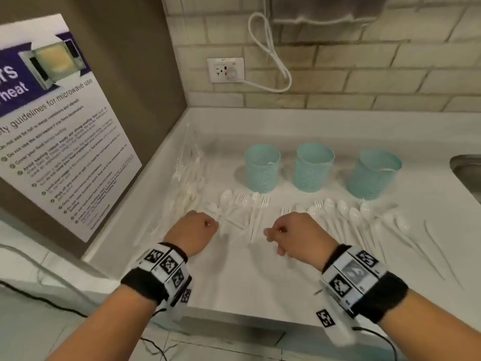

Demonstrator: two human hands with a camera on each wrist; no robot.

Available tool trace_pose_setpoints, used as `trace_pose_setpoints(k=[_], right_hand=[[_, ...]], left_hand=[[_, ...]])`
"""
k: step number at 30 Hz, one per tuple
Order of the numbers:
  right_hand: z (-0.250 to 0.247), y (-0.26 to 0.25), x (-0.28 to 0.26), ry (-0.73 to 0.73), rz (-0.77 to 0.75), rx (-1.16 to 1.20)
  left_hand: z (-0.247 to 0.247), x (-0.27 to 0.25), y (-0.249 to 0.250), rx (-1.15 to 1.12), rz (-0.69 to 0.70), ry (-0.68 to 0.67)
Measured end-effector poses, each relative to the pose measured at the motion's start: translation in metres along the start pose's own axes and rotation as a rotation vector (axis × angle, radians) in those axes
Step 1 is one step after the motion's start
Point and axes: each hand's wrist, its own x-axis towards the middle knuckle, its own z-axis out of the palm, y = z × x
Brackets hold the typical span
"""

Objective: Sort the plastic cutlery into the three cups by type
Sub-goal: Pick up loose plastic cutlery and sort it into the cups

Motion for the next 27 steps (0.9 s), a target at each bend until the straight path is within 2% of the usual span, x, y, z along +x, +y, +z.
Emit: trace_pose_setpoints(k=[3, 7, 11, 15, 23, 25, 27], right_hand=[[0.015, -0.003, 0.037, 0.033, -0.002, -0.084], [0.03, -0.003, 0.067, -0.051, 0.053, -0.192], [0.039, -0.003, 0.082, -0.072, 0.068, -0.246], [0.046, -0.003, 0.087, -0.099, 0.049, -0.239], [0.061, -0.014, 0.085, -0.237, -0.106, -0.171], [0.051, -0.013, 0.085, -0.177, -0.093, -0.122], [0.038, -0.009, 0.088, -0.033, -0.063, -0.083]], left_hand=[[0.002, 0.034, 0.009, 0.168, -0.128, -0.055], [0.009, 0.06, 0.016, 0.292, -0.215, -0.121], [0.011, 0.068, 0.021, 0.248, -0.243, -0.034], [0.007, 0.068, 0.02, 0.198, -0.225, -0.055], [0.008, 0.057, 0.02, 0.142, -0.014, -0.157], [0.006, 0.055, 0.019, 0.122, -0.014, -0.224], [0.004, 0.051, 0.021, 0.138, -0.064, -0.295]])
